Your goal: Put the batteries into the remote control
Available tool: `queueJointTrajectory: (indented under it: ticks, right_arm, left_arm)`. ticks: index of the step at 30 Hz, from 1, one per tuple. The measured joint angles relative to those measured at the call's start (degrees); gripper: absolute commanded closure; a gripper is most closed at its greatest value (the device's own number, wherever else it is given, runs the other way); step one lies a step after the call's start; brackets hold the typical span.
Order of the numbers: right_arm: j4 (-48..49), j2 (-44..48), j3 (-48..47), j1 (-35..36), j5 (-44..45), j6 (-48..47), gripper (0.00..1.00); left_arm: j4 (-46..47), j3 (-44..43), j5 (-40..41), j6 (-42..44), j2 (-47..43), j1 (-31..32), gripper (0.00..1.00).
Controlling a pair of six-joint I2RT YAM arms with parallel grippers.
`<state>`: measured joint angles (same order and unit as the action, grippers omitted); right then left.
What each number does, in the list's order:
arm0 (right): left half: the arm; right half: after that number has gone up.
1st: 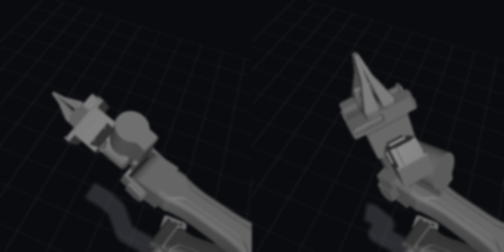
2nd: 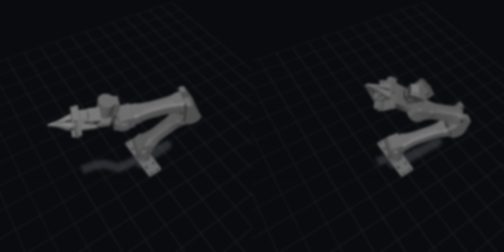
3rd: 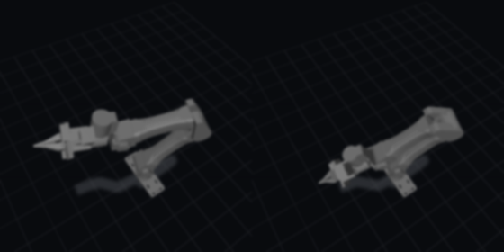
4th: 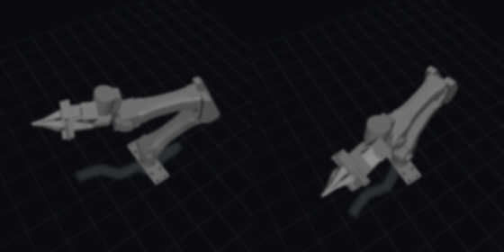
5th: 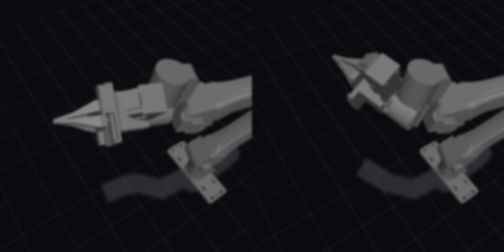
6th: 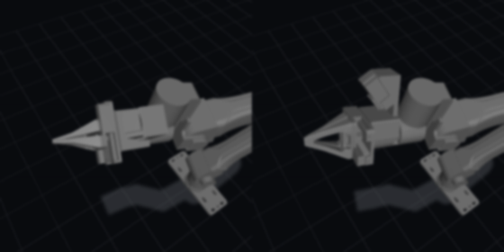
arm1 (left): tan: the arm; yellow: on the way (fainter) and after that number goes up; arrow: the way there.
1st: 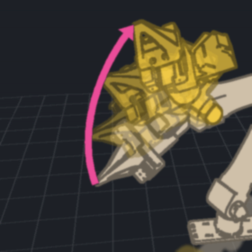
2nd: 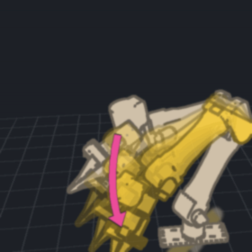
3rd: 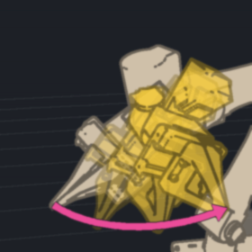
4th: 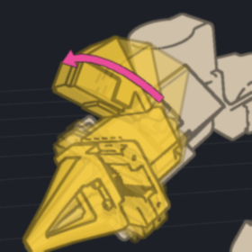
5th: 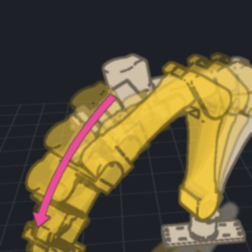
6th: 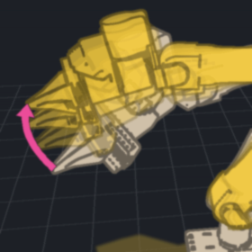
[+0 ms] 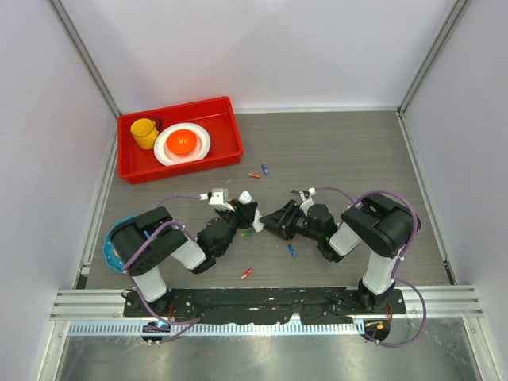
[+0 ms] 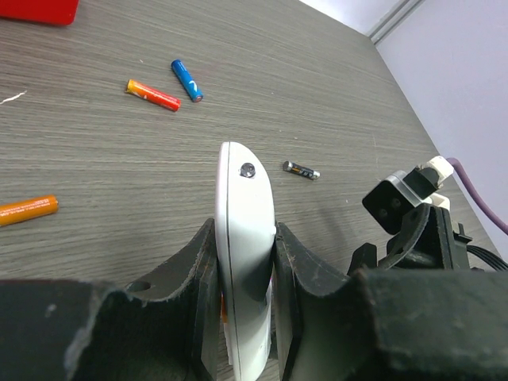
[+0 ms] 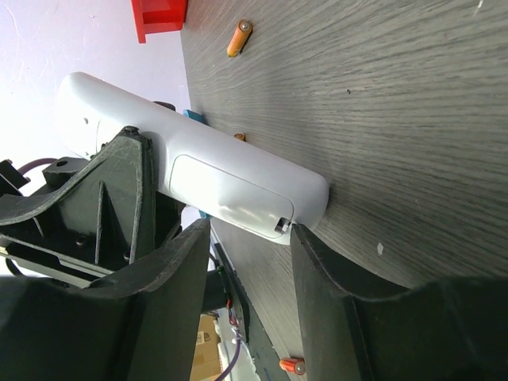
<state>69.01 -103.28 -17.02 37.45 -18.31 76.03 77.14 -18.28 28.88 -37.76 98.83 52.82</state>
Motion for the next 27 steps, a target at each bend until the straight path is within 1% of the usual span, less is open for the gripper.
queueJointTrajectory:
  ticks: [5, 11, 18, 24, 27]
  right_arm:
    - [-0.02, -0.37, -0.28, 0.02, 0.00, 0.00, 0.54]
    - [0.22, -1.40, -0.46, 0.04, 0.02, 0.11, 0.61]
    - [0.35, -1.86, -0.83, 0.07, 0.02, 0.28, 0.64]
    - [-0.02, -1.86, -1.27, 0.11, 0.07, 0.39, 0.68]
    - [-0.31, -1.88, -1.42, 0.11, 0.07, 0.37, 0.73]
  left_arm:
    - [0.00, 0.02, 0.04, -0.35, 0.00, 0.00, 1.00]
    - [0.02, 0.04, 0.31, -0.39, 0.00, 0.00, 1.00]
    - [0.04, 0.09, 0.66, -0.59, 0.00, 0.00, 1.00]
    - [0.09, 0.09, 1.07, -0.59, 0.00, 0.07, 1.00]
    - [0.09, 0.09, 1.18, -0.59, 0.00, 0.07, 1.00]
